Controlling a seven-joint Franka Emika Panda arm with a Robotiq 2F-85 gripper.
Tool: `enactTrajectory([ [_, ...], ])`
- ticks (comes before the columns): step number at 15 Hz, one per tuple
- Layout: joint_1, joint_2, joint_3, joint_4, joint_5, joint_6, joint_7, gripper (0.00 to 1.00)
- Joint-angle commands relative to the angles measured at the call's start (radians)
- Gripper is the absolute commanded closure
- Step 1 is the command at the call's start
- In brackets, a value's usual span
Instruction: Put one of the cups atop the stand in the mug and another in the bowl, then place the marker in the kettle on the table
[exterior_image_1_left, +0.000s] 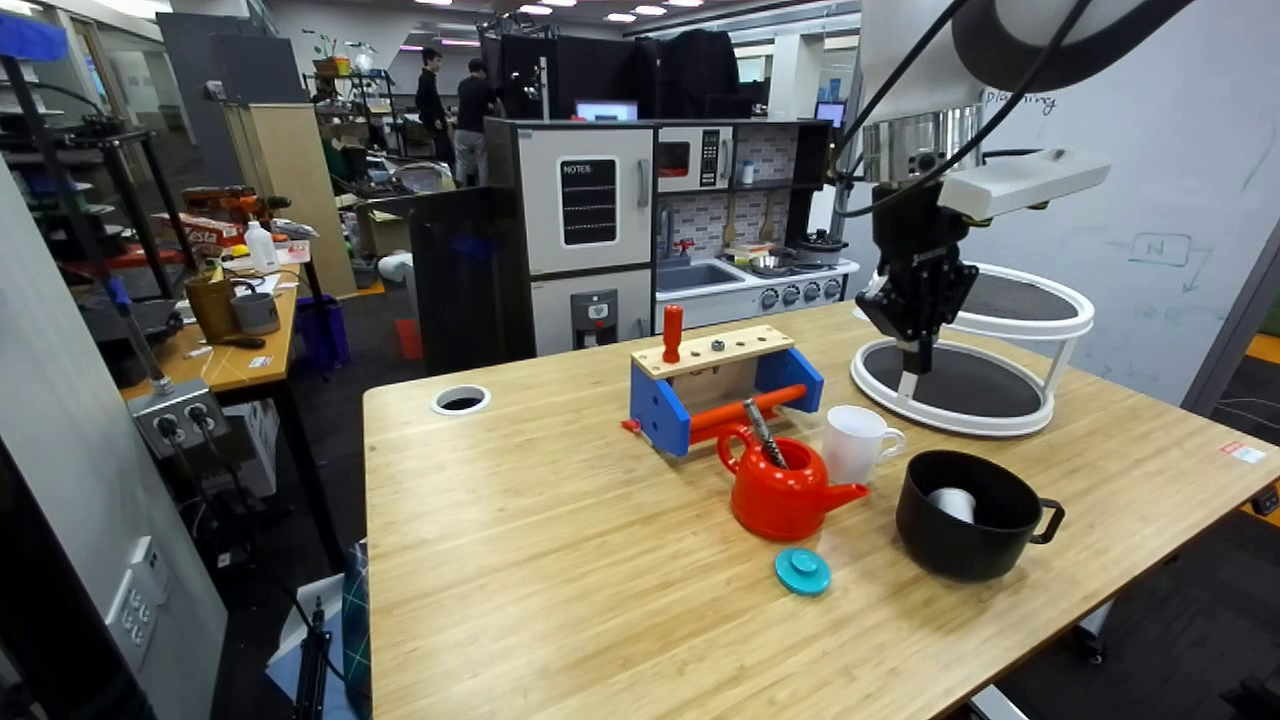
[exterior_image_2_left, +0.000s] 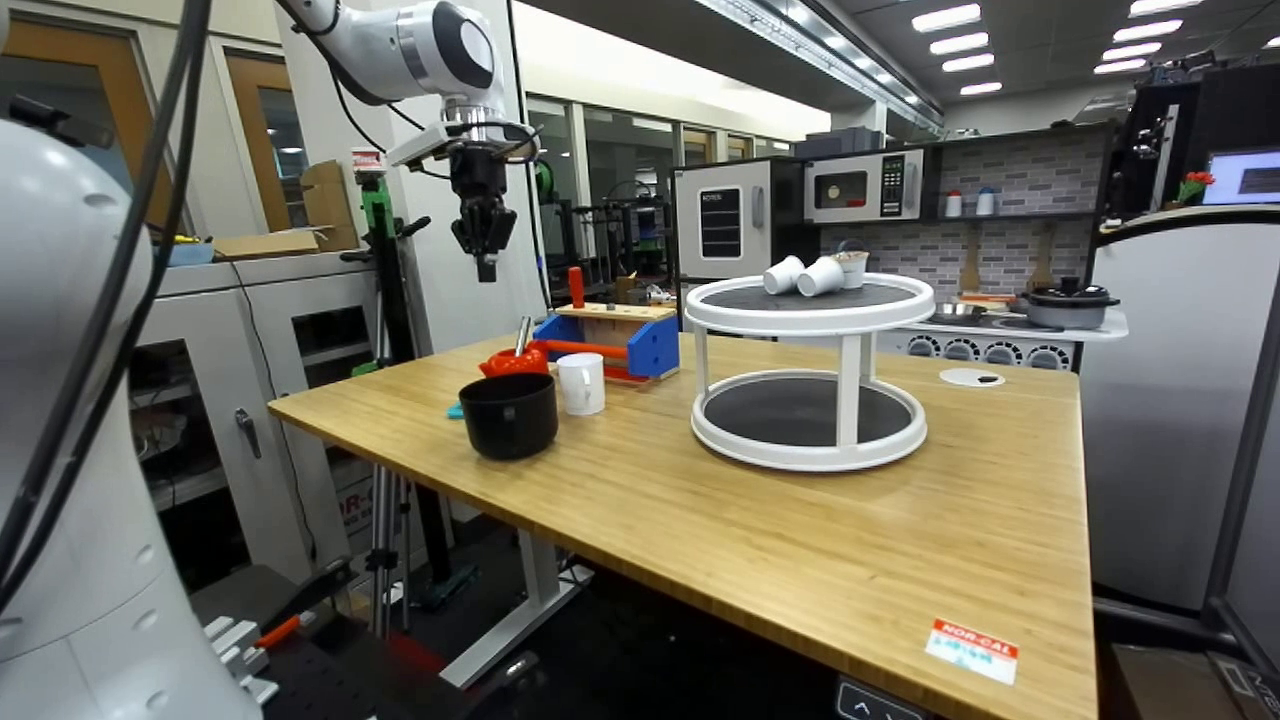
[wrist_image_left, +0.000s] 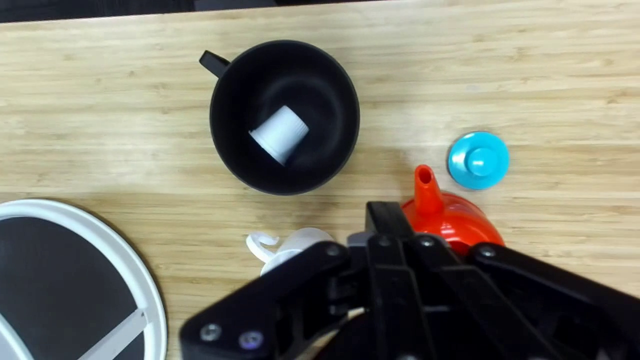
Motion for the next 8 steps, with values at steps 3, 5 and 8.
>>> enactTrajectory([
  [3,-0.015,-0.006,0.006,-0.015,0.010,0.007,-0.034,0.99],
  [5,-0.014,-0.006,0.007,-0.015,0.010,0.008,-0.034,0.99],
  [8,-0.017,-0.006,0.004,-0.017,0.010,0.003,-0.030,0.74],
])
